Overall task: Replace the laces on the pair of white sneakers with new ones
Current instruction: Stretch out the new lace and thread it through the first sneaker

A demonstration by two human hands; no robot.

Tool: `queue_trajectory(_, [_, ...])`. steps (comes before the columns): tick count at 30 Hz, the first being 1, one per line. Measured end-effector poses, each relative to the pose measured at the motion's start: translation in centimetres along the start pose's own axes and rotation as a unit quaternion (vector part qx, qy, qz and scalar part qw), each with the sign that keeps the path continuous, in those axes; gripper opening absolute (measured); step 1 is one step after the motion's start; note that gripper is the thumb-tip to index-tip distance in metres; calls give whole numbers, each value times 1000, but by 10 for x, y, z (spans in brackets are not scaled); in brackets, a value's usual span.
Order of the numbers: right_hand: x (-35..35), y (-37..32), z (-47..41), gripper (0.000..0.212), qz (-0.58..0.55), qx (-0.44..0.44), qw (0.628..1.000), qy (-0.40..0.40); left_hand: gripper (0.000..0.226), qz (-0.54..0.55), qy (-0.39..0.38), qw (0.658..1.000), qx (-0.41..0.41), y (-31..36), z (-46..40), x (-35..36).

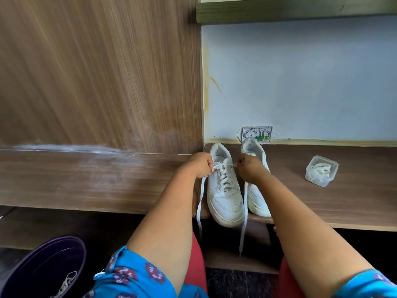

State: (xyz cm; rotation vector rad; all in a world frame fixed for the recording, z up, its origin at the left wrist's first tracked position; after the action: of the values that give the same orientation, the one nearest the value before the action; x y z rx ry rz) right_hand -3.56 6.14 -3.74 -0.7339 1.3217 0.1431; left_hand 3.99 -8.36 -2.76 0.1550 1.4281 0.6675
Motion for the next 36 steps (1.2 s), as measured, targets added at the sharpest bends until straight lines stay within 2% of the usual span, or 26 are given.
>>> queue_trajectory(1, [-4, 6, 2, 24, -47, 14, 999, -12, 12, 2, -39, 999, -6, -1, 4, 2])
queue_trajectory(2, [-5, 12, 6, 28, -147, 32, 988, -32, 8, -2, -79, 997, -13, 0, 8, 4])
queue_trajectory(3, [-3, 16, 10, 31, -282, 58, 955, -71, 10, -15, -111, 993, -19, 2, 13, 3])
queue_trajectory(5, [9, 11, 20, 27, -519, 99, 830, -179, 20, -56, -148, 987, -27, 13, 24, -1])
queue_trajectory(6, [14, 5, 23, 24, -579, 108, 778, -217, 23, -57, -170, 984, -20, 22, 31, -1])
queue_trajectory(7, [20, -1, 24, 23, -605, 107, 750, -245, 25, -45, -206, 977, -13, 32, 38, 3])
queue_trajectory(9, [28, -18, 26, 22, -620, 94, 733, -263, 27, -31, -270, 962, -31, 44, 50, 12])
queue_trajectory(10, [31, -23, 25, 22, -624, 93, 734, -250, 27, -30, -270, 961, -47, 43, 50, 13])
queue_trajectory(11, [32, -27, 23, 21, -623, 89, 741, -233, 25, -34, -232, 970, -68, 39, 44, 8])
queue_trajectory(13, [28, -28, 22, 18, -578, 61, 795, -172, 29, -17, -29, 994, -102, 26, 25, -16])
queue_trajectory(14, [26, -25, 19, 15, -534, 43, 834, -132, 31, 42, 56, 992, -105, 21, 17, -21])
queue_trajectory(15, [23, -22, 17, 14, -494, 24, 864, -98, 32, 137, 76, 982, -108, 18, 14, -19])
queue_trajectory(17, [17, -20, 15, 15, -396, -16, 916, -59, 28, 325, -21, 938, -118, 24, 15, 8])
queue_trajectory(19, [14, -19, 16, 11, -327, -43, 942, -63, 24, 390, -89, 907, -133, 28, 18, 24])
queue_trajectory(21, [10, -18, 18, 6, -375, -48, 921, -96, 21, 421, -77, 892, -143, 21, 13, 24])
queue_trajectory(23, [-1, -11, 17, 10, -417, -26, 905, -80, 19, 465, -52, 870, -156, 13, 9, 21])
queue_trajectory(25, [-17, 3, 15, 11, -326, -6, 944, -44, 18, 534, -48, 826, -174, 7, 8, 21])
queue_trajectory(26, [-23, 9, 14, 16, -219, -4, 975, -43, 20, 562, -51, 808, -171, 8, 9, 21])
queue_trajectory(27, [-25, 10, 16, 23, -135, -12, 989, -54, 21, 568, -51, 807, -157, 10, 9, 20])
queue_trajectory(28, [-25, 9, 16, 27, -99, -27, 992, -66, 18, 533, -40, 836, -128, 13, 7, 15])
queue_trajectory(29, [-25, 7, 16, 26, -110, -45, 990, -71, 12, 451, -22, 888, -86, 18, 6, 9])
queue_trajectory(30, [-25, 2, 17, 23, -146, -63, 985, -69, 9, 342, -2, 939, -34, 24, 5, 4])
queue_trajectory(31, [-25, -5, 17, 20, -175, -84, 979, -56, 12, 224, 22, 974, 15, 30, 5, 0])
queue_trajectory(33, [-26, -15, 12, 15, -180, -117, 977, -6, 16, 48, 86, 992, 78, 40, 3, -2])
queue_trajectory(34, [-27, -17, 9, 13, -174, -123, 977, 28, 12, 3, 134, 986, 103, 43, 3, -7])
queue_trajectory(36, [-32, -18, 6, 14, -179, -109, 971, 115, 3, -8, 215, 966, 141, 44, 2, -18])
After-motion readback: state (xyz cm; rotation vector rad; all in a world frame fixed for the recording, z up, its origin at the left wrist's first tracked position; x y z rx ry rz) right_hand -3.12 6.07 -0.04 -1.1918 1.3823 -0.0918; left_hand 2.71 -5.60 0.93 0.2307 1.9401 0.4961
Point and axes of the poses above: each hand's wrist, its own z-axis away from the middle knuckle, its own x-axis out of the palm, y = z × x, the point moved 6 cm from there along -z, towards the middle knuckle, and after that the axes turned 3 degrees about -y, right-handed, at the moved point
